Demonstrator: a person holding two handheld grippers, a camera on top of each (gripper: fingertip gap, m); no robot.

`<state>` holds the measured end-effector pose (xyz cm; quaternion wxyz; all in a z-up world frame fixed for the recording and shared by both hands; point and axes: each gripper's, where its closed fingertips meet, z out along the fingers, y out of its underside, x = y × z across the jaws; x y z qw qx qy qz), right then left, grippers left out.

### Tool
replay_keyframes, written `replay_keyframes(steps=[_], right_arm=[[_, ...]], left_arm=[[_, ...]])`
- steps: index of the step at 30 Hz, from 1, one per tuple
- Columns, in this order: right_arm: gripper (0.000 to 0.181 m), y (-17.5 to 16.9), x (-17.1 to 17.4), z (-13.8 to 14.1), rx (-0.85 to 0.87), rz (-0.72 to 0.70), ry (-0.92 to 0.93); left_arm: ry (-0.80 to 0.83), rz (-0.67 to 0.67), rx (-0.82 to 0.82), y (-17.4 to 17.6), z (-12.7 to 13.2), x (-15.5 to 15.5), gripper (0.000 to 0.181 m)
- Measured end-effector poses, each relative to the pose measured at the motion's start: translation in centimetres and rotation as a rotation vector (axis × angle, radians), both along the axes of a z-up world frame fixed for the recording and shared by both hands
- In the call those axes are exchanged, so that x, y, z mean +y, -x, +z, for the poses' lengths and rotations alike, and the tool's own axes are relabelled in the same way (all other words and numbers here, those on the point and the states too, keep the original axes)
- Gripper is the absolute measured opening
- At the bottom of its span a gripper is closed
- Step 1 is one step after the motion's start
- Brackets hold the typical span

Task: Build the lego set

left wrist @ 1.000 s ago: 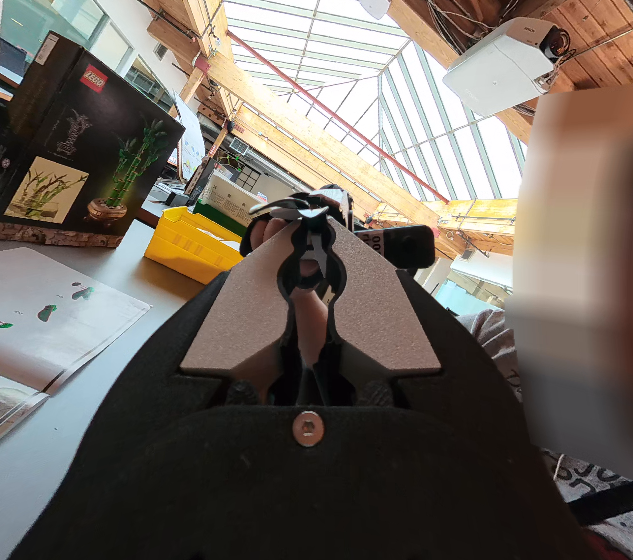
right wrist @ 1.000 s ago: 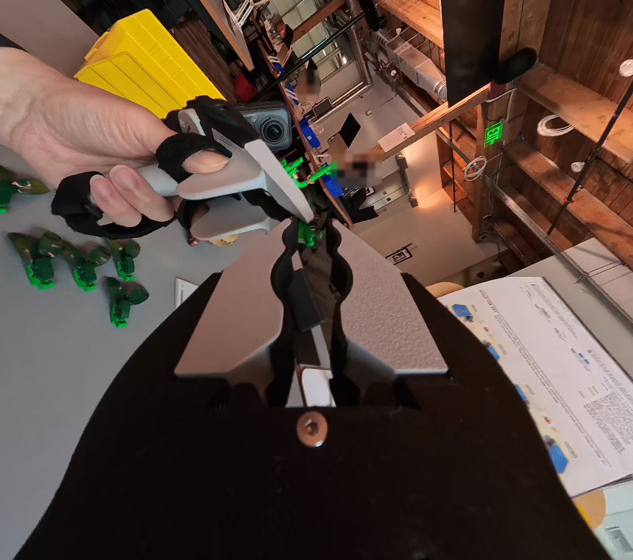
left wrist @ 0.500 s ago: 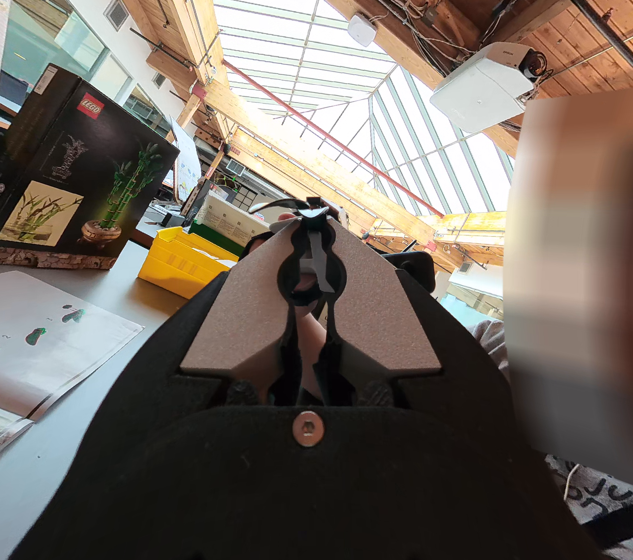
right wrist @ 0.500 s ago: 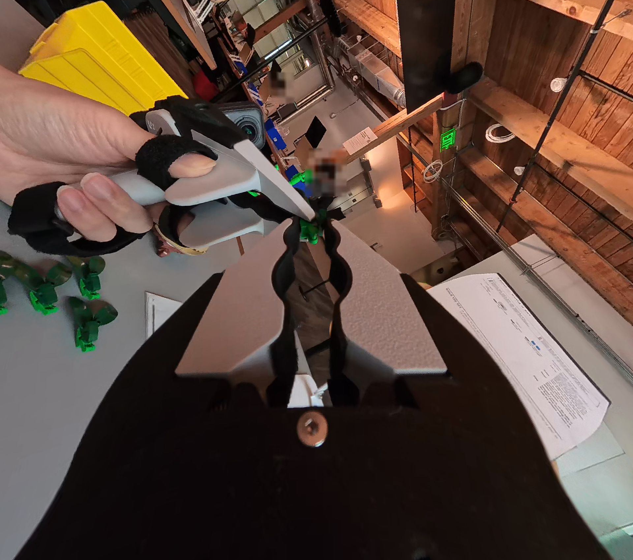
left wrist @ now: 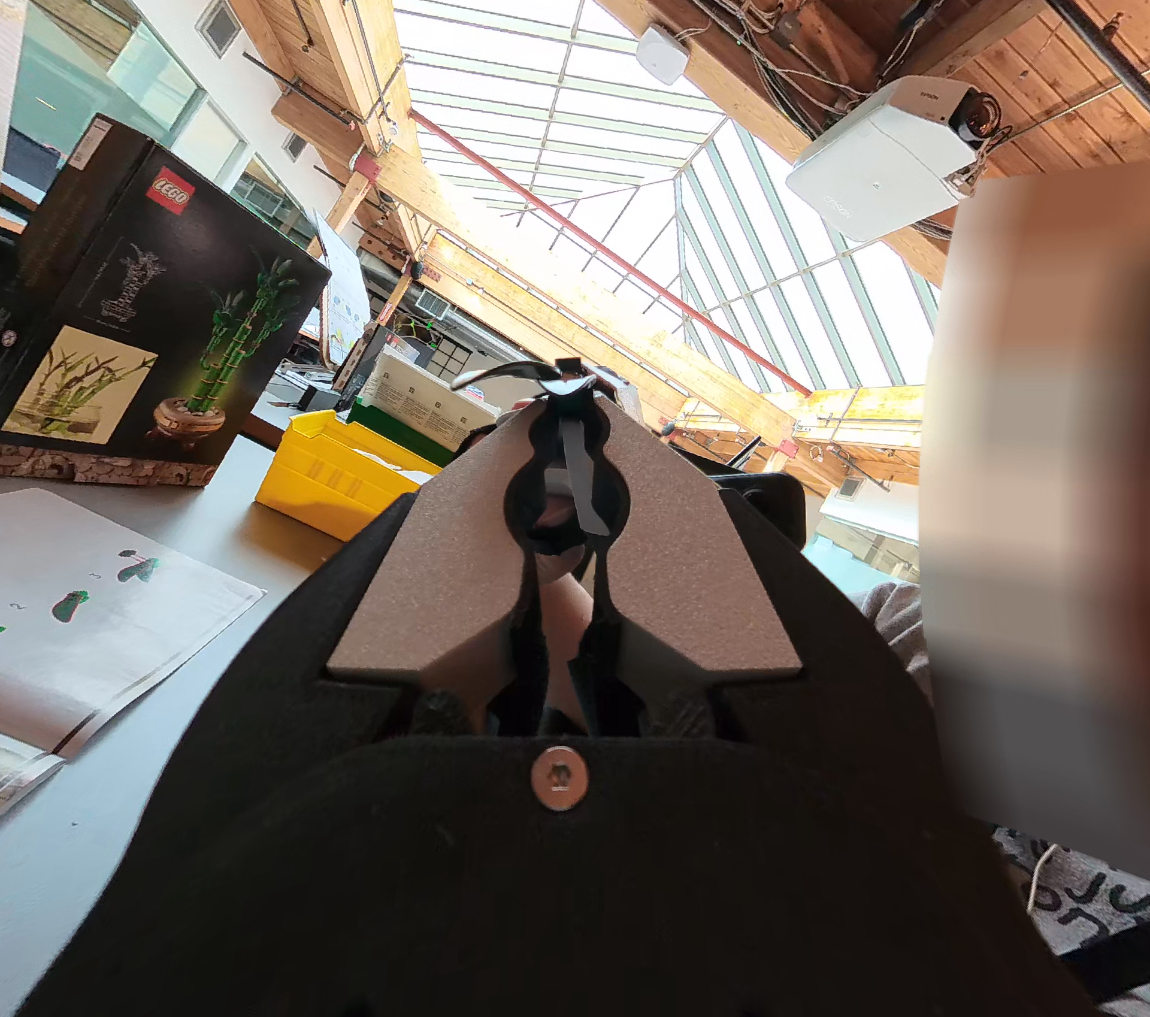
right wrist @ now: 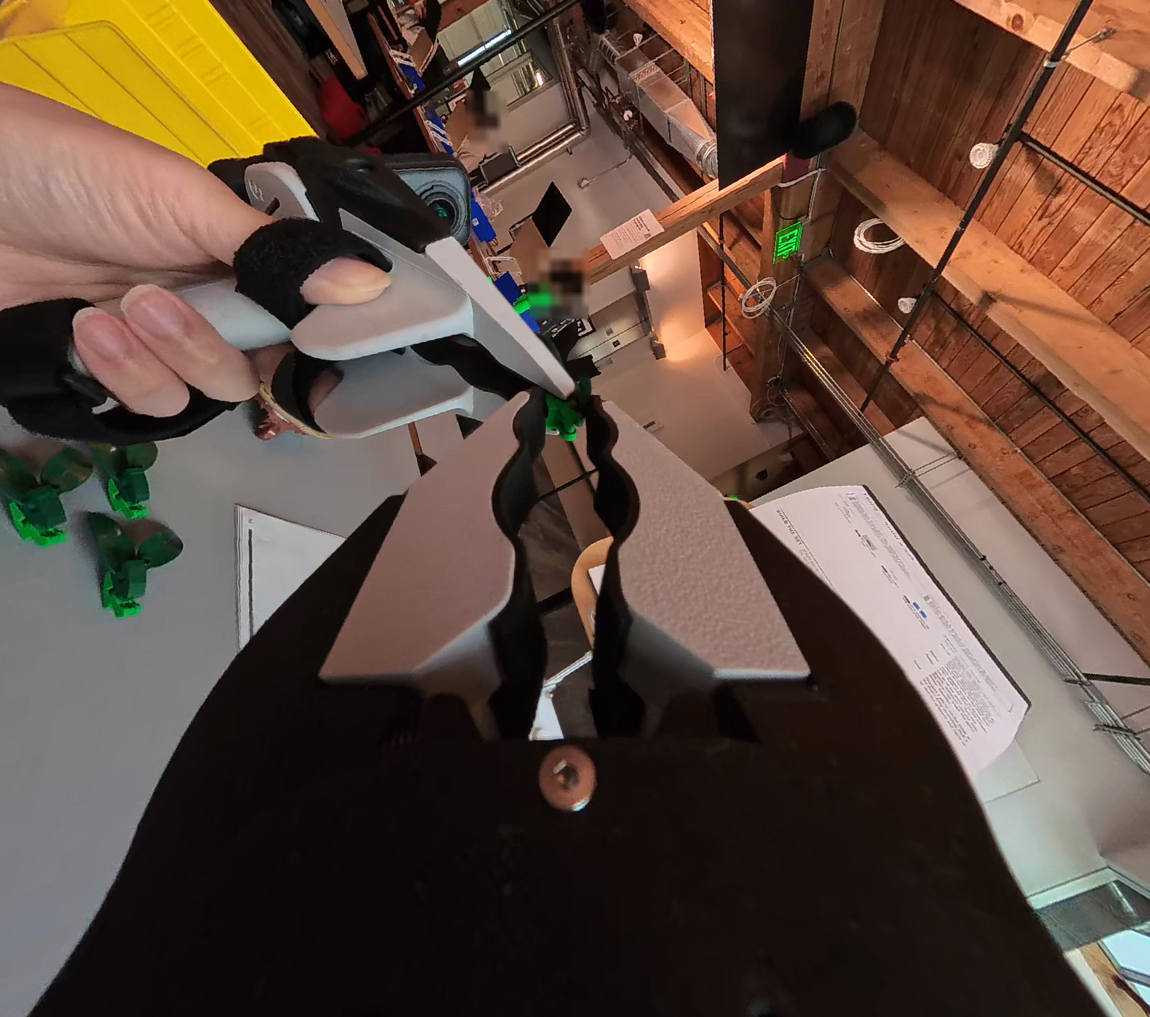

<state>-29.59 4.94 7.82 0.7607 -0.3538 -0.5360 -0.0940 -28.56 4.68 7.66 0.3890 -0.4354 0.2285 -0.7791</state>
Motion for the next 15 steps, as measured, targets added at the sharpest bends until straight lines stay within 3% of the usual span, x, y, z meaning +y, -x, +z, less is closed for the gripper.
replay_keyframes(steps=[6, 9, 15], right_arm=[[0.012, -0.2, 0.4, 0.0, 0.057, 0.083, 0.113], [0.012, -0.7, 0.4, 0.5, 0.118, 0.154, 0.207], [0.012, -1.0, -0.5, 1.1, 0.167, 0.280, 0.289]], left_arm=[[-0.032, 0.051, 0.046, -0.1, -0.1, 0.3, 0.006], [-0.083, 0.133, 0.106, 0.5, -0.3, 1.3, 0.030], [-0.205, 0.074, 0.121, 1.1, 0.2, -0.1, 0.025]])
